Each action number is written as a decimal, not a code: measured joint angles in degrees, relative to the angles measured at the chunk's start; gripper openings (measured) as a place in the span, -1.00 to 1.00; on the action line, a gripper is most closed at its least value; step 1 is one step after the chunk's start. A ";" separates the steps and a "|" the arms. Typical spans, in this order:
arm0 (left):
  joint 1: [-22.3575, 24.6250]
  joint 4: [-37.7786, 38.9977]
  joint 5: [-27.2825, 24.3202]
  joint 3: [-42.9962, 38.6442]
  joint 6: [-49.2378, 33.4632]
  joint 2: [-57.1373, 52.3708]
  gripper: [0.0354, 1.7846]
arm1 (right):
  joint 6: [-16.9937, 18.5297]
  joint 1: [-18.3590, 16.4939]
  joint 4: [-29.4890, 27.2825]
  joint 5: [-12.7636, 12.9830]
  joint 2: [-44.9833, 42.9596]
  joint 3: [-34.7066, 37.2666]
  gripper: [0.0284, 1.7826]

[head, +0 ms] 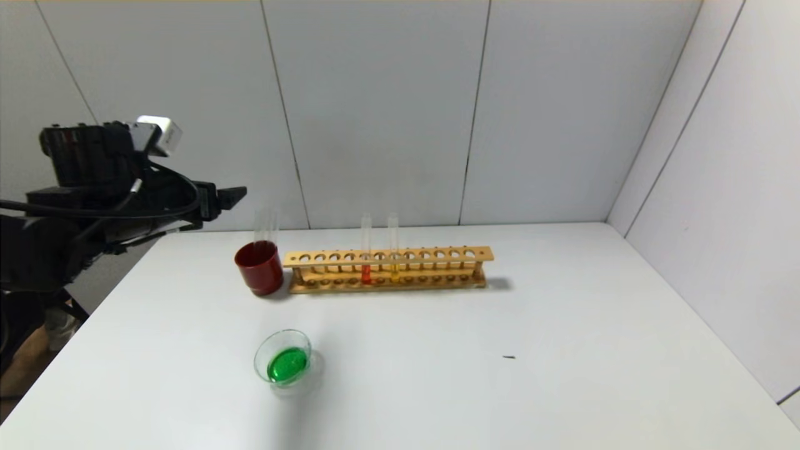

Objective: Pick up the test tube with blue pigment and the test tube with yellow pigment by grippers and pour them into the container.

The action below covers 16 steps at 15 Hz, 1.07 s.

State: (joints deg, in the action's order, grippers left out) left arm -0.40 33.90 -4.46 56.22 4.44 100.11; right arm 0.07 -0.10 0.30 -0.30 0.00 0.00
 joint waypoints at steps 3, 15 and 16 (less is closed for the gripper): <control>-0.01 -7.64 -0.02 -0.83 0.10 -13.48 0.96 | 0.02 0.00 0.00 0.00 0.00 0.00 0.96; 0.10 -48.37 1.18 -16.94 0.82 -82.51 0.96 | 0.02 0.00 0.00 -0.02 0.00 0.00 0.96; 0.16 -48.88 1.93 -20.59 1.04 -87.36 0.96 | 0.02 0.00 0.02 -0.02 0.00 0.00 0.96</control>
State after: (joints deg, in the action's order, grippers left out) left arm -0.24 -14.98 -2.54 35.63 5.47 12.75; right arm 0.10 -0.10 0.33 -0.33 0.00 0.00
